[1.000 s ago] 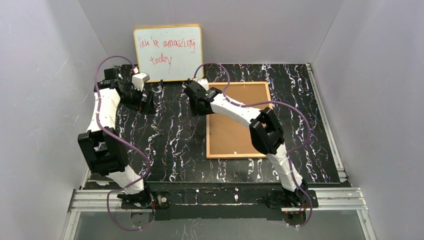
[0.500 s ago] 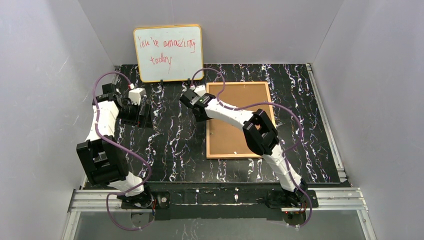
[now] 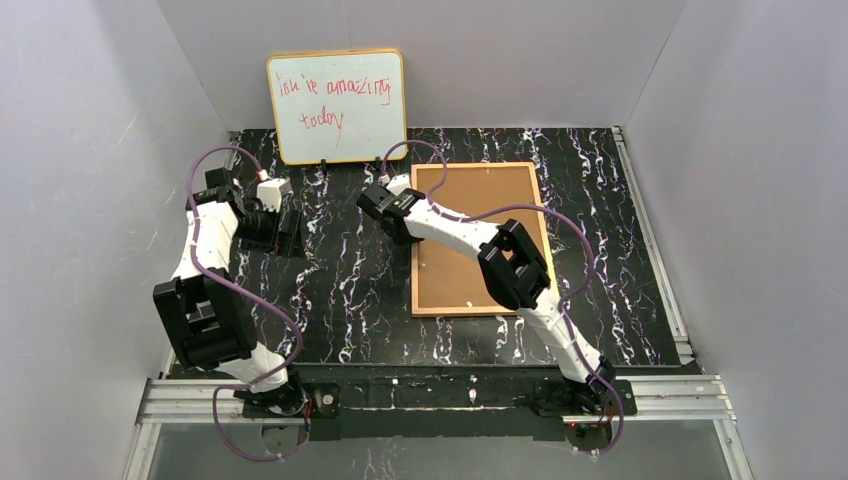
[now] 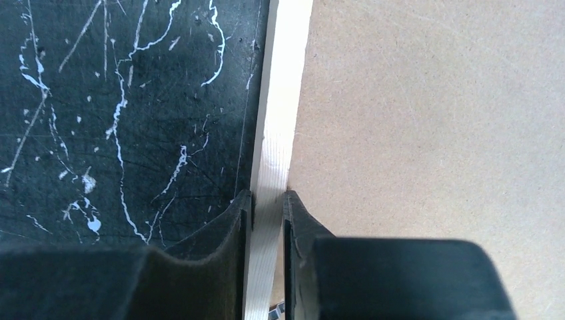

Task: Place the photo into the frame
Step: Turn over the photo frame at the center of the board.

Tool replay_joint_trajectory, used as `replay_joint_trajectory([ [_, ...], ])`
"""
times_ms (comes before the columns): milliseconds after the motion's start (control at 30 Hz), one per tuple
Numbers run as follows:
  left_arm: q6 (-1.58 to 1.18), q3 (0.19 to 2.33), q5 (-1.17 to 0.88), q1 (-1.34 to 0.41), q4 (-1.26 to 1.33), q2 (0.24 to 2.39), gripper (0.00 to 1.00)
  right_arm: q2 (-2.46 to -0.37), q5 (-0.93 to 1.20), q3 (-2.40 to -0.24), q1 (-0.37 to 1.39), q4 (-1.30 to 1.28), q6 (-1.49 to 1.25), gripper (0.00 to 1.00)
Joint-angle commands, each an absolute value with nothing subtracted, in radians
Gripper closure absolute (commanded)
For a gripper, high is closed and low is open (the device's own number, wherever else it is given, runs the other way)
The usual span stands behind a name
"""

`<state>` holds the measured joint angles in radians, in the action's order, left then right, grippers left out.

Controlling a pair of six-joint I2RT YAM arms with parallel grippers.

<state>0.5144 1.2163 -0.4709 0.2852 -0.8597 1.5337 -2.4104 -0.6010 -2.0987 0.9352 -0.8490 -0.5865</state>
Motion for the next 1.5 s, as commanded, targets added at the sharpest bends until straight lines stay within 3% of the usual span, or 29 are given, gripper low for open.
replay_joint_trajectory([
  [0, 0.510, 1.214, -0.523, 0.291, -0.870, 1.550, 0.02, -2.397, -0.585, -2.190, 0.940, -0.863, -0.640, 0.96],
  [333, 0.542, 1.310, -0.634, 0.286, -0.962, 1.616, 0.02, -1.984, -0.309, -2.047, 0.948, -0.662, -0.867, 0.99],
  [733, 0.440, 1.541, -0.750, 0.287, -1.014, 1.576, 0.02, -1.929, -0.010, -2.250, 0.946, -0.483, -1.046, 0.99],
  [1067, 0.321, 1.756, -0.767, 0.199, -1.010, 1.596, 0.09, -1.607, 0.214, -1.553, 0.791, 0.046, -1.306, 0.99],
  [1233, 0.228, 1.790, -0.594, -0.047, -0.895, 1.616, 0.11, -1.524, 0.237, -1.490, 0.725, -0.037, -1.252, 0.84],
  [1467, 0.194, 1.958, -0.439, -0.242, -0.868, 1.749, 0.14, -1.487, 0.346, -1.502, 0.612, -0.200, -1.165, 0.43],
])
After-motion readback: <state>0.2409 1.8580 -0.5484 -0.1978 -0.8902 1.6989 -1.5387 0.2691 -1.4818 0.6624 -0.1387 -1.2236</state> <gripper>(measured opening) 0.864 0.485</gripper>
